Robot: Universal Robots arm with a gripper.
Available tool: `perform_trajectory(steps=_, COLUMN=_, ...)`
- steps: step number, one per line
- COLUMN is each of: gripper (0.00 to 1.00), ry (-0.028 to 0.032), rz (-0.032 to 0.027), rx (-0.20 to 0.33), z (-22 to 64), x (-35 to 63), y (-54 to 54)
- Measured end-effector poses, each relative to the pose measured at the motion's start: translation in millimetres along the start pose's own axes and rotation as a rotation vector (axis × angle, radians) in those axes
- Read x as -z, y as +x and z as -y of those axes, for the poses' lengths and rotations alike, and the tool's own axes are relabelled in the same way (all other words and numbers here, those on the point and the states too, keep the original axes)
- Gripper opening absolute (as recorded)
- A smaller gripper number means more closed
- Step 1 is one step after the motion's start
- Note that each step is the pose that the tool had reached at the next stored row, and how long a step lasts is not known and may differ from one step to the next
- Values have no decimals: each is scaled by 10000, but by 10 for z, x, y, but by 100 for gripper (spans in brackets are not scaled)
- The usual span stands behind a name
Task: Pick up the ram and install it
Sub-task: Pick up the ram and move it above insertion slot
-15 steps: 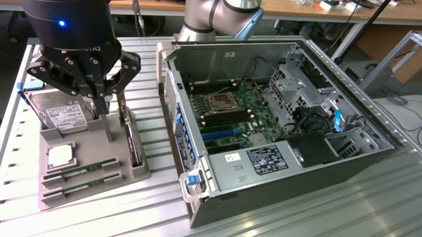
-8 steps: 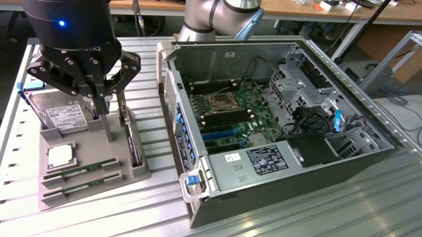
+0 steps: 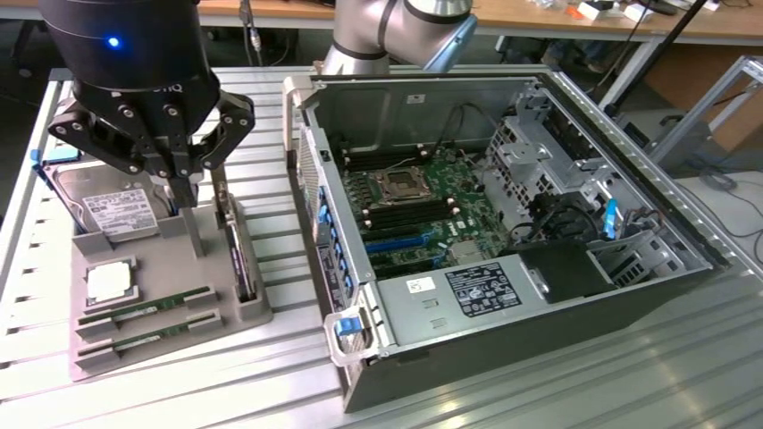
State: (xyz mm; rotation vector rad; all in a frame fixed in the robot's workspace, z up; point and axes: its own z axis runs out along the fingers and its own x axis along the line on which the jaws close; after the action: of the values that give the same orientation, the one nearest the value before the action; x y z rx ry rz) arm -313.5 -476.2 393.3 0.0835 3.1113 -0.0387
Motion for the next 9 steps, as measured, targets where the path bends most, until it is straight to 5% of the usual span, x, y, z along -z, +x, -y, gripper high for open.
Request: perform_trajectory(steps=9, gripper=10, ry=93, rz=30, rx=943, z=0, x=0, y=0)
